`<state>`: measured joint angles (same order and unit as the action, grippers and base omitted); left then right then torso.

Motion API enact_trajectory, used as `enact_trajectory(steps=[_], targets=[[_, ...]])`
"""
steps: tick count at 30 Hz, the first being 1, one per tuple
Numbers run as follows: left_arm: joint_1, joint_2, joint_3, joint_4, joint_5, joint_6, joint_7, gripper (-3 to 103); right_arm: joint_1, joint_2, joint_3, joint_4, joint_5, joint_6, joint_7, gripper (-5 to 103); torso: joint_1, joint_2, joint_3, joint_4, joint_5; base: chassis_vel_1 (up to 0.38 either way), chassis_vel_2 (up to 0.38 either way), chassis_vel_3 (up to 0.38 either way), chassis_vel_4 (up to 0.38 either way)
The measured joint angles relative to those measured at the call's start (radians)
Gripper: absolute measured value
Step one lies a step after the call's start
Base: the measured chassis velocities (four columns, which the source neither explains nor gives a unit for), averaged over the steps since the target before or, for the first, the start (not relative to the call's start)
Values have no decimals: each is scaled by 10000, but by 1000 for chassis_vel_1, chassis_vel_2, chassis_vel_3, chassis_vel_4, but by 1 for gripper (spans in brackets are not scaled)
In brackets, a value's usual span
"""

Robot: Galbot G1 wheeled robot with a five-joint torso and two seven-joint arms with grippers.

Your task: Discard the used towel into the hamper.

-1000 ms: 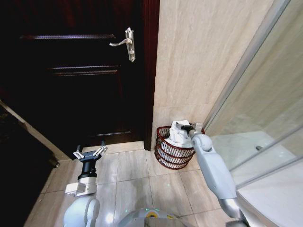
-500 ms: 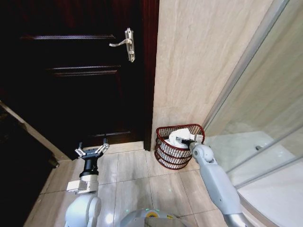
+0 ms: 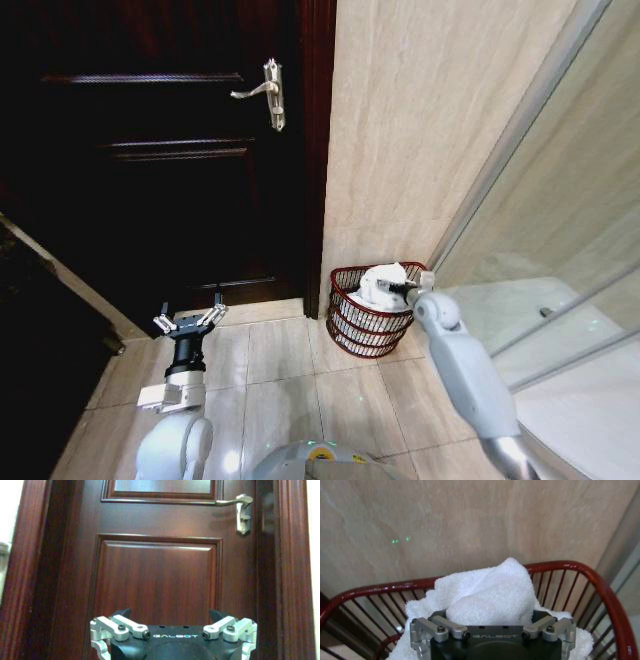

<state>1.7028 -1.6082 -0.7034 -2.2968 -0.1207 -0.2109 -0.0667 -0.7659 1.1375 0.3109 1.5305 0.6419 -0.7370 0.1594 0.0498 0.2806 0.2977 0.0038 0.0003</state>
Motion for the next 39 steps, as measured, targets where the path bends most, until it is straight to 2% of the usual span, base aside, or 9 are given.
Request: enact_trajectory(steps=[3, 8, 16, 21, 24, 29, 35, 37, 39], targets=[[-11, 0, -17, 67, 56, -77, -78, 100, 76, -287, -396, -321, 208, 5, -145, 100, 0, 0, -1, -3, -3, 0, 0, 0, 0], [2, 1, -20, 82, 57, -80, -83, 100, 441, -164, -805, -1254, 189, 30, -385, 100, -1, 1, -4, -2, -5, 0, 0, 0, 0], [81, 26, -41, -3, -7, -160, -137, 100, 768, -186, -1507, -1823, 800, 45, -36, 100, -1, 1, -4, -2, -7, 0, 0, 0, 0], [51, 31, -16, 29, -8, -188, -138, 100, 854, 8, -1543, -2173, 771, 51, 39, 100, -1, 2, -4, -2, -6, 0, 0, 0, 0], [-22, 98, -9, 27, -17, -163, -140, 100, 719, 173, -1494, -2284, 440, 65, 11, 100, -1, 2, -4, -1, -7, 0, 0, 0, 0], [-115, 215, -26, -117, -83, -22, -147, 100, 561, 328, -1350, -2214, 275, 74, 174, 100, -2, 3, -5, 4, -7, 0, 0, 0, 0], [-126, 249, -23, -184, -115, 9, -149, 100, 422, 251, -1224, -1685, 257, 70, 452, 100, 0, -1, 2, -3, 3, 0, 0, 0, 0], [-119, 231, 0, -184, -141, -11, -145, 100, 219, 59, -1032, -584, 239, 67, 970, 100, 1, -2, 3, -3, 3, 0, 0, 0, 0], [-129, 215, 5, -176, -164, -27, -141, 100, 78, -33, -955, -110, 154, 163, 1110, 100, 1, -3, 3, -1, 2, 0, 0, 0, 0]])
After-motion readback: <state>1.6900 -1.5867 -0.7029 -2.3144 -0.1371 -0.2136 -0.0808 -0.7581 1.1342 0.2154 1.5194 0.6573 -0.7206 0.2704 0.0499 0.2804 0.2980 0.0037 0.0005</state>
